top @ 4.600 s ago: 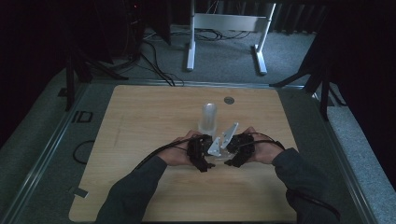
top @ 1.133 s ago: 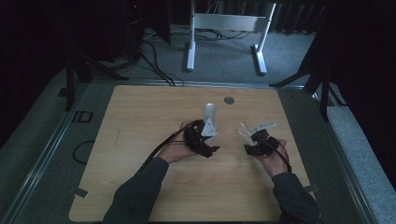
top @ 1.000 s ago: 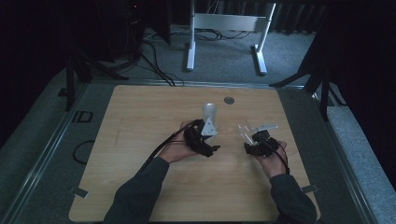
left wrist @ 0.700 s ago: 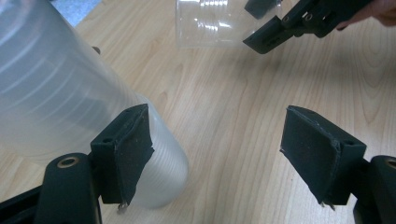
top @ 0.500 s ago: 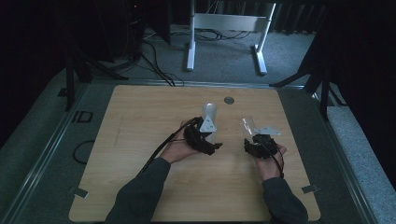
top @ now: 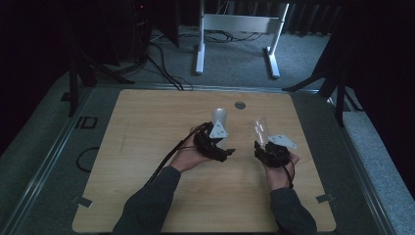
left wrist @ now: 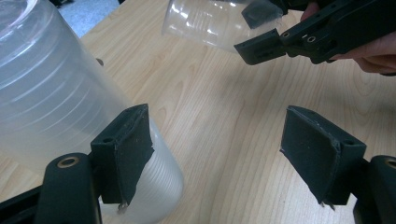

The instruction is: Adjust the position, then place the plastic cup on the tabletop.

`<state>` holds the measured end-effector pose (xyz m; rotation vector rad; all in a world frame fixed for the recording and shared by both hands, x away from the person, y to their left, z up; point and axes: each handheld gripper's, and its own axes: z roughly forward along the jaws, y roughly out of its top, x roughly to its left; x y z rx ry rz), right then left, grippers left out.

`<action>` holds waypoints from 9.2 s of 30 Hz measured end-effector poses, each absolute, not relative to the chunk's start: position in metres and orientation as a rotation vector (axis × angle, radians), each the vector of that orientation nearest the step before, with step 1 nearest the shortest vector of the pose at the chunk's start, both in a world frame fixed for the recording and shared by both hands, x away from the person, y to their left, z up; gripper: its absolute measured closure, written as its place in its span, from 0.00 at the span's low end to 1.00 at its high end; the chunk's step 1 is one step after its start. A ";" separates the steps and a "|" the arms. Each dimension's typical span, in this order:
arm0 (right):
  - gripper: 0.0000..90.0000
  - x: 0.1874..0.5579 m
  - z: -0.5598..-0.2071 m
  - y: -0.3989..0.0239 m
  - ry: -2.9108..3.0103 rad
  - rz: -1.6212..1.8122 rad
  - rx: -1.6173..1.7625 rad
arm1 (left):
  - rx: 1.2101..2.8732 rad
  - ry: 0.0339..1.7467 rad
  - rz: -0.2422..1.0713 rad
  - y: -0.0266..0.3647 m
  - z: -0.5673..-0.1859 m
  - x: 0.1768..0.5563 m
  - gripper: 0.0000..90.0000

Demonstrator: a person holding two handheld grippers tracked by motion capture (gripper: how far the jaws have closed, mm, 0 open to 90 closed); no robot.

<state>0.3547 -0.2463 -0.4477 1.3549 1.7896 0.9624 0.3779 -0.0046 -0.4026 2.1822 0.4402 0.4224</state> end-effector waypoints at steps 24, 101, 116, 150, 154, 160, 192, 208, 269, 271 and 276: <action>0.46 0.342 -0.440 -0.244 1.660 1.092 1.230 | 2.130 0.454 0.405 -0.014 -0.399 0.378 0.27; 0.46 0.314 -0.438 -0.224 1.522 1.185 1.024 | 1.806 0.637 0.148 -0.044 -0.383 0.393 0.24; 0.46 0.313 -0.440 -0.221 1.524 1.199 1.011 | 1.746 0.665 0.070 -0.050 -0.384 0.396 0.21; 0.46 0.312 -0.441 -0.218 1.532 1.226 0.993 | 1.594 0.718 -0.010 -0.055 -0.384 0.403 0.26; 0.46 0.312 -0.442 -0.218 1.534 1.223 0.990 | 1.593 0.715 -0.006 -0.055 -0.384 0.403 0.27; 0.46 0.312 -0.442 -0.218 1.535 1.220 0.993 | 1.595 0.712 -0.002 -0.055 -0.384 0.402 0.30; 0.29 0.315 -0.447 -0.221 1.616 1.159 1.017 | 1.616 0.698 0.058 -0.054 -0.382 0.400 0.31; 0.25 0.312 -0.441 -0.233 1.702 1.187 1.008 | 1.675 0.663 0.156 -0.055 -0.378 0.394 0.32; 0.46 0.324 -0.439 -0.228 1.758 1.288 1.006 | 1.653 0.622 0.214 -0.065 -0.381 0.379 0.29; 0.46 0.324 -0.438 -0.228 1.759 1.291 1.005 | 1.658 0.619 0.220 -0.066 -0.381 0.379 0.30; 0.44 0.324 -0.439 -0.229 1.758 1.291 1.006 | 1.664 0.614 0.233 -0.067 -0.380 0.378 0.30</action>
